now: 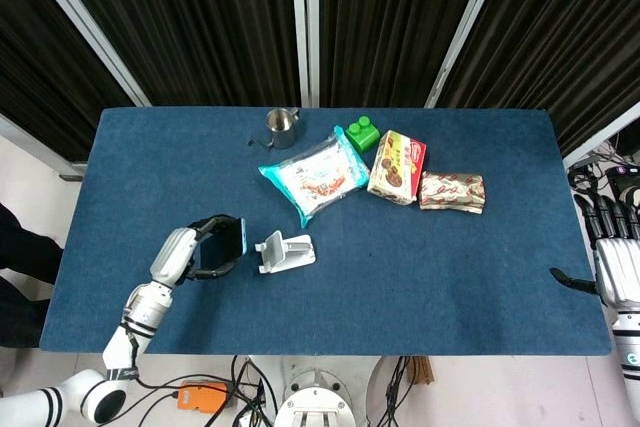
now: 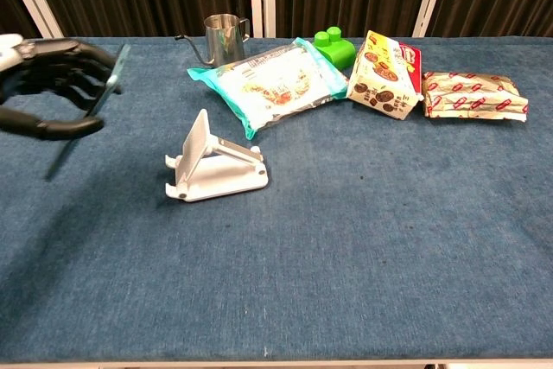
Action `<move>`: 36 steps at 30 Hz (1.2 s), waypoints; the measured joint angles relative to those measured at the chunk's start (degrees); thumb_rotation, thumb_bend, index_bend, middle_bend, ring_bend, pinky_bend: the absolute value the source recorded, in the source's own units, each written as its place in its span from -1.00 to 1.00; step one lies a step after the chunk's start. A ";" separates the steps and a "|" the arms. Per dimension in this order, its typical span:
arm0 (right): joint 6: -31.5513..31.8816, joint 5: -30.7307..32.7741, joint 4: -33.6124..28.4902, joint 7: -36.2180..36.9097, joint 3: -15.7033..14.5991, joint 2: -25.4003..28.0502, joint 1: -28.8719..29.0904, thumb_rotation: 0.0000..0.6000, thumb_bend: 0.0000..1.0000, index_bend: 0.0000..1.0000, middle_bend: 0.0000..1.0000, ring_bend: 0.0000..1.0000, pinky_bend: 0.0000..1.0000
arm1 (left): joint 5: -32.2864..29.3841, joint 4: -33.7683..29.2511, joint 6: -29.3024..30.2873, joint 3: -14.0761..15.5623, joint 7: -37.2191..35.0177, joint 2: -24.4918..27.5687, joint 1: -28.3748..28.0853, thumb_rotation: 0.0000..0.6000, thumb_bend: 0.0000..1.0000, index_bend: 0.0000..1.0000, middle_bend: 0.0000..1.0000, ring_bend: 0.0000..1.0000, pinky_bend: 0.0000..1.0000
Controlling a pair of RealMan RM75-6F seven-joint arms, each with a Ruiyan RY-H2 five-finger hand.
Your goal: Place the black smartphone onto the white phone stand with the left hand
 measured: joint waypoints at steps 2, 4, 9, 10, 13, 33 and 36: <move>0.03 0.07 -0.07 0.01 0.05 0.23 -0.05 1.00 -0.79 -1.00 -0.94 -1.00 -0.92 | -0.52 -0.26 -0.24 -0.49 0.21 -1.60 -0.36 0.73 -0.09 -0.17 0.01 -0.14 -0.12; 0.18 0.08 -0.17 0.07 0.06 0.41 -0.17 1.00 -0.79 -1.00 -0.94 -1.00 -0.92 | -0.96 0.18 -0.27 -1.05 1.33 -3.76 -0.78 0.70 -0.09 -0.17 0.01 -0.16 -0.12; 0.15 0.40 -0.01 0.37 -0.04 0.49 -0.44 1.00 -0.79 -1.00 -0.94 -1.00 -0.92 | -1.68 3.79 0.32 -2.38 3.97 -9.85 -1.76 0.70 -0.09 -0.17 0.00 -0.20 -0.12; 0.09 0.54 0.10 0.50 -0.08 0.44 -0.49 1.00 -0.79 -1.00 -0.94 -1.00 -0.92 | -1.63 4.80 0.52 -2.54 4.30 -10.73 -1.95 0.70 -0.09 -0.17 0.00 -0.20 -0.12; -0.10 0.87 0.46 0.84 -0.14 0.28 -0.61 1.00 -0.79 -1.00 -0.94 -1.00 -0.92 | -0.94 8.57 1.52 -2.89 5.02 -13.39 -2.53 0.71 -0.09 -0.17 0.00 -0.20 -0.12; -0.14 1.80 1.32 1.19 -0.39 -0.43 -1.46 1.00 -0.79 -1.00 -0.94 -1.00 -0.92 | 5.84 32.03 11.30 -2.49 -3.20 -28.91 -4.98 0.98 -0.10 -0.24 -0.08 -0.30 -0.22; -0.31 2.00 1.37 1.07 -0.39 -0.53 -1.47 1.00 -0.79 -1.00 -0.94 -1.00 -0.92 | 5.42 32.91 11.18 -2.60 -5.01 -30.00 -5.20 1.00 -0.11 -0.24 -0.08 -0.30 -0.22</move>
